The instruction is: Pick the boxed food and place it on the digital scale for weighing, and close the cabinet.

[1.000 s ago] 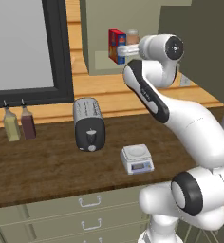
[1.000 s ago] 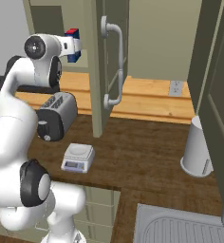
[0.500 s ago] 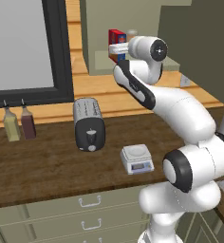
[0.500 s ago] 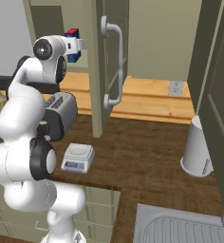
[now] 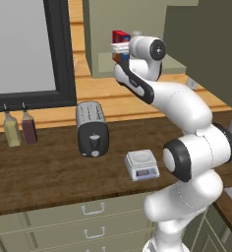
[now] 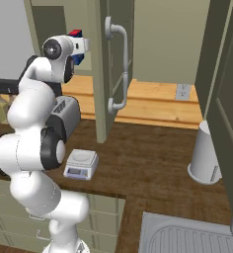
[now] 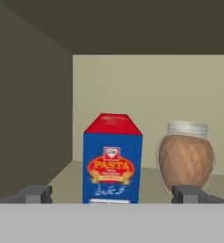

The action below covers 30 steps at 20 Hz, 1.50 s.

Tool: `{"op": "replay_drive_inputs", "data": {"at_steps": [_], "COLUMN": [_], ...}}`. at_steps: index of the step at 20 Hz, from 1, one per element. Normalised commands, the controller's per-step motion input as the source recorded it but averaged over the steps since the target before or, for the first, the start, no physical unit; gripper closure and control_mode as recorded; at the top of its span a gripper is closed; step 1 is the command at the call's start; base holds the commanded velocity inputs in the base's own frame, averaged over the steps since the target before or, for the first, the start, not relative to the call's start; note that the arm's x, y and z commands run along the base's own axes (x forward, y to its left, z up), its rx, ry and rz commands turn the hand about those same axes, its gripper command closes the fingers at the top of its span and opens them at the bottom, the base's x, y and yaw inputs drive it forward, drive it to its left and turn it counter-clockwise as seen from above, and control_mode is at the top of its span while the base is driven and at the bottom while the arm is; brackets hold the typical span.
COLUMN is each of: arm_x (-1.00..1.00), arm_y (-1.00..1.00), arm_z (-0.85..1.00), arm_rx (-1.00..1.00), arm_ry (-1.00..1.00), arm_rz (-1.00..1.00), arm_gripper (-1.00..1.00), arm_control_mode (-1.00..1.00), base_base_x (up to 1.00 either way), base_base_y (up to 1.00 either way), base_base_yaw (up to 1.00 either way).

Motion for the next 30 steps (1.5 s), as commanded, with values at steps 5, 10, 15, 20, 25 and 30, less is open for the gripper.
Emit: {"op": "replay_drive_inputs", "data": {"at_steps": [5,10,15,20,25,30], "arm_x": [0.32,0.44,0.18,-0.08,-0.69,-0.99], "arm_y": [0.07,0.09,0.02,0.05,0.0,0.0], "arm_z": [0.0,0.0,0.0,0.0,0.0,0.01], "arm_rx": [0.0,0.0,0.0,0.0,0.0,0.0], "arm_ry": [0.0,0.0,0.0,-0.03,-0.14,-0.22], "arm_rz": [0.0,0.0,0.0,0.0,0.0,0.0], "arm_gripper": [-1.0,1.0,1.0,1.0,1.0,1.0], "arm_control_mode": [-1.0,-1.0,-1.0,-1.0,-1.0,-1.0], "base_base_x": [0.0,0.0,0.0,0.0,0.0,0.0], "base_base_y": [0.0,0.0,0.0,0.0,0.0,0.0], "base_base_yaw": [0.0,0.0,0.0,0.0,0.0,0.0]}}
